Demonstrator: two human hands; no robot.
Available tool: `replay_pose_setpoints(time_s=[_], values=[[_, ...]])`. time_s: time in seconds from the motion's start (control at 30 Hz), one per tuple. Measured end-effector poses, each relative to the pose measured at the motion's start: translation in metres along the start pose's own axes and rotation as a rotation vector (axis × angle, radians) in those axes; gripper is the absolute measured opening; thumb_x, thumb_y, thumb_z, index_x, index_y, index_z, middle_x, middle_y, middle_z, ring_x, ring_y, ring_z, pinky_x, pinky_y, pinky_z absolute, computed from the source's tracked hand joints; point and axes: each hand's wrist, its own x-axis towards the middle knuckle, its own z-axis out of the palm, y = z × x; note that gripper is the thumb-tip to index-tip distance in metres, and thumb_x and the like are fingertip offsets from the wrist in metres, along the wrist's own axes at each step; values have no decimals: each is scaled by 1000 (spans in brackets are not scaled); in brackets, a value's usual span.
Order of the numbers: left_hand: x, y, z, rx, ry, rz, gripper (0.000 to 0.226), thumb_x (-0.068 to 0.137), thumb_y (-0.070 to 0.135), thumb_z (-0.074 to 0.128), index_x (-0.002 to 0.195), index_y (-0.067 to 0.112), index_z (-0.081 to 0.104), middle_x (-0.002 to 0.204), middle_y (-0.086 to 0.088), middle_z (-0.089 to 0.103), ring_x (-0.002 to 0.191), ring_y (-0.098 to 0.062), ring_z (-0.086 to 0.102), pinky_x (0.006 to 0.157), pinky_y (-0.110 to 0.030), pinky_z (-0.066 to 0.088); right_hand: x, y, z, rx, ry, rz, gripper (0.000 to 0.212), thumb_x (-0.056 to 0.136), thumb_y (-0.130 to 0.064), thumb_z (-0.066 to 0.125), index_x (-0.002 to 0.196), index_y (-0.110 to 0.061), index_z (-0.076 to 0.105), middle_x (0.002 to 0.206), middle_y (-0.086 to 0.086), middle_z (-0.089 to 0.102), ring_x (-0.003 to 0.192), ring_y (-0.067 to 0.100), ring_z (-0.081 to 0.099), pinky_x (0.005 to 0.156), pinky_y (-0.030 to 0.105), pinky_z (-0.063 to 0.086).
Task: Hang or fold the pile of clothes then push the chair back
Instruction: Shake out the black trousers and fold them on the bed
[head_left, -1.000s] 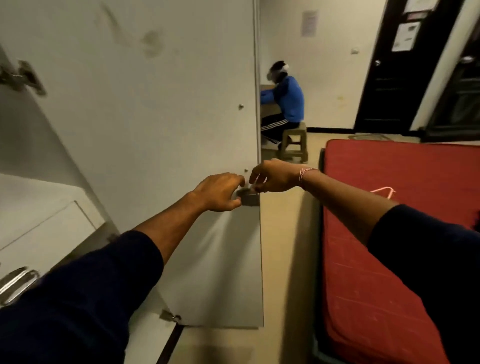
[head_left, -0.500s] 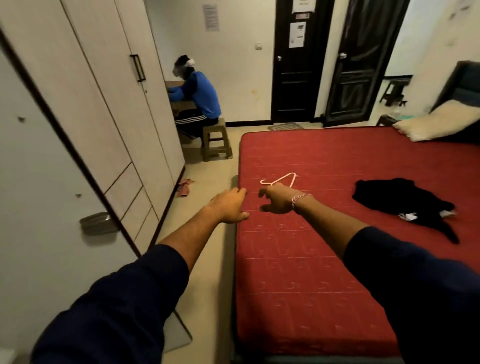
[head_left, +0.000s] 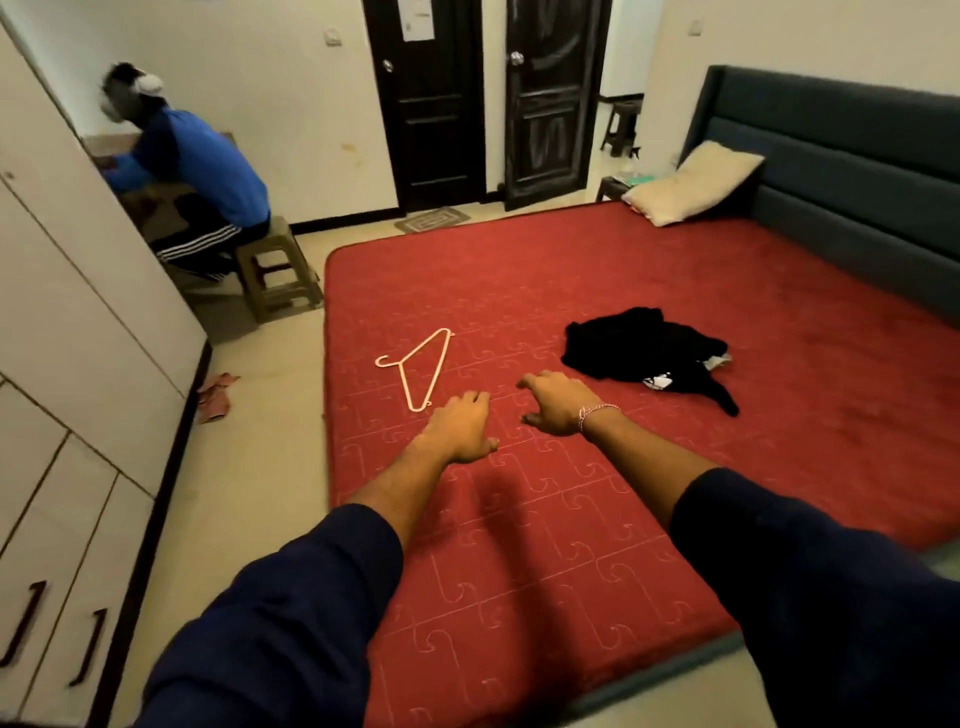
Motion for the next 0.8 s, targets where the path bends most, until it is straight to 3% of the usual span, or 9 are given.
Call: replay_pose_setpoints(time_s=[0.57, 0.8], values=[[254, 109, 66, -288, -98, 85, 69, 89, 42, 67, 142, 8, 40, 140, -15, 51, 127, -34, 51, 103, -47, 44, 91, 232, 34, 154, -95, 279, 58, 93, -40, 67, 143, -18, 48, 141, 11, 48, 130, 31, 50, 106, 45, 44], [326, 164, 108, -492, -177, -64, 64, 92, 33, 67, 144, 7, 41, 141, -15, 53, 127, -31, 53, 105, -40, 43, 119, 326, 71, 251, -155, 252, 52, 94, -41, 64, 138, -15, 55, 136, 12, 52, 126, 31, 53, 104, 43, 45]])
